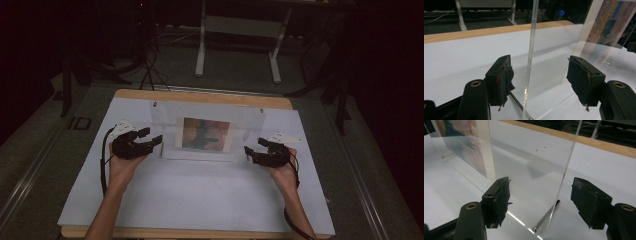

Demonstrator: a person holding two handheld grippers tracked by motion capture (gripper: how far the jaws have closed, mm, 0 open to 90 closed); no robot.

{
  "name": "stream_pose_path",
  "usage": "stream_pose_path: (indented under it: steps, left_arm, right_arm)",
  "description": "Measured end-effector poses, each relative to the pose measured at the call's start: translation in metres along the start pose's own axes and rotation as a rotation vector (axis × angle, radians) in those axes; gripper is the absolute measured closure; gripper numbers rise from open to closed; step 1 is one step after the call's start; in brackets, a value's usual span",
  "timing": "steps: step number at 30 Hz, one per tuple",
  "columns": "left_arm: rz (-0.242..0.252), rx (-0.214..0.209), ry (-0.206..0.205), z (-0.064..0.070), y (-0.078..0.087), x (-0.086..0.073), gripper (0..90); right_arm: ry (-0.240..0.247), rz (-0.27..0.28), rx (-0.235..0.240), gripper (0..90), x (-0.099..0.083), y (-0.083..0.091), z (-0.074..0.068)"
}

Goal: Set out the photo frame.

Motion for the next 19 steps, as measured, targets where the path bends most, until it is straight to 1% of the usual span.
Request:
stream_pose_path:
  steps: [8, 11, 16, 19]
  left_arm:
    - [0.021, 0.031, 0.011, -0.005, 0.015, 0.001, 36.5]
    - [0.019, 0.046, 0.008, -0.007, 0.020, -0.001, 36.5]
    - [0.007, 0.067, 0.019, -0.011, 0.026, -0.010, 36.5]
    - [-0.023, 0.093, 0.017, -0.014, 0.029, -0.021, 36.1]
  right_arm:
    - [0.009, 0.000, 0.001, 28.5, -0.001, 0.007, 0.002]
    - [0.007, -0.005, -0.001, 28.5, -0.003, 0.010, 0.003]
    - [0.012, -0.026, 0.000, 28.6, -0.008, 0.013, 0.004]
    - [0.018, -0.041, -0.007, 28.3, -0.012, 0.014, 0.006]
Point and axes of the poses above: each handheld gripper's, and its own axes: y roughly backward along the jaws, x roughly out of its top, z roughly to its right, the point moved 3 cm from there along -y, roughly forward along the jaws, and after that the axes turned 4 degrees about z, right-handed, at the moved point
